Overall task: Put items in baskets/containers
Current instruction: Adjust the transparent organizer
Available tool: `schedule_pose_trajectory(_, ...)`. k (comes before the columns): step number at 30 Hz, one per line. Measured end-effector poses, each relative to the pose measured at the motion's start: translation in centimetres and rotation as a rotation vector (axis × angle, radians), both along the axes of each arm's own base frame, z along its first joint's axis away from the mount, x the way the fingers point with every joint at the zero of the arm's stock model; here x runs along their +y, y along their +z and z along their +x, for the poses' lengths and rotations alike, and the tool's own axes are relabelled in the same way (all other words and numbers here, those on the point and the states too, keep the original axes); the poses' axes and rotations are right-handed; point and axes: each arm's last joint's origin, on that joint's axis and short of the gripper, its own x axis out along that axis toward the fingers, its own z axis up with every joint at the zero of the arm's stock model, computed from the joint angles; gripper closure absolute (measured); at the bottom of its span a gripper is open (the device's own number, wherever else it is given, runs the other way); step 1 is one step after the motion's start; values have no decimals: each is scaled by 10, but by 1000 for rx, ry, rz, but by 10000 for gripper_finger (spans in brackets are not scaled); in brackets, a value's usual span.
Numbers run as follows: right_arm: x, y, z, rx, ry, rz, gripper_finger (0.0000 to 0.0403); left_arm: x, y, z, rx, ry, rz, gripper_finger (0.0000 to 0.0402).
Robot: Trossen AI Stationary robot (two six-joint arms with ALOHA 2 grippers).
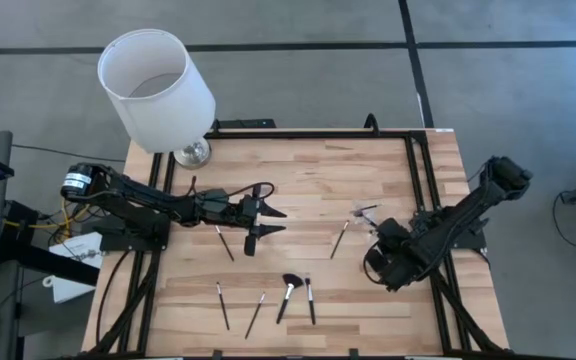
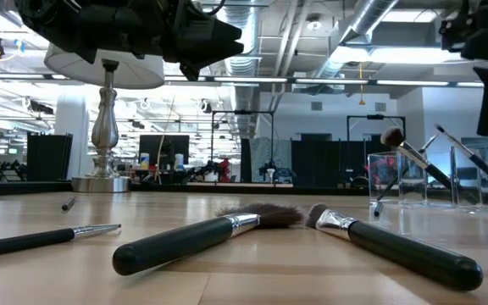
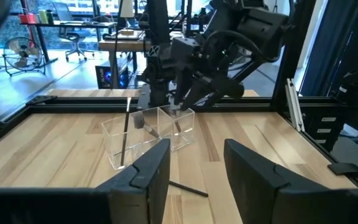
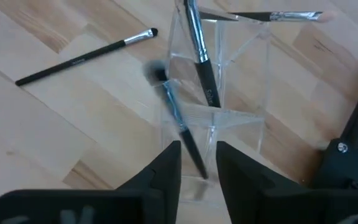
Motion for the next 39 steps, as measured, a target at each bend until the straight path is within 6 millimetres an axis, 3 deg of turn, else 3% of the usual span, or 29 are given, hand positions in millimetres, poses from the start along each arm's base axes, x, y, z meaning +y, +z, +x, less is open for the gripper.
schedule_pose_trajectory(7, 7, 27, 12, -100, 109, -22, 267, 0, 0, 0, 0, 0, 0, 253)
schedule_pose_trajectory(14, 21, 45, 38, -350, 155, 38, 252, 0, 0, 0, 0, 0, 0, 252)
schedule_pose_trajectory(21, 27, 16, 79, -377, 71, 181, 265, 0, 0, 0, 0, 0, 0, 252)
schedule_pose_trajectory(31, -20, -27, 120, -284, -249, 194, 276, 0, 0, 0, 2, 2, -26, 252)
schedule_pose_trajectory(39, -35, -61, 136, -187, -448, 220, 276, 0, 0, 0, 2, 2, -25, 252)
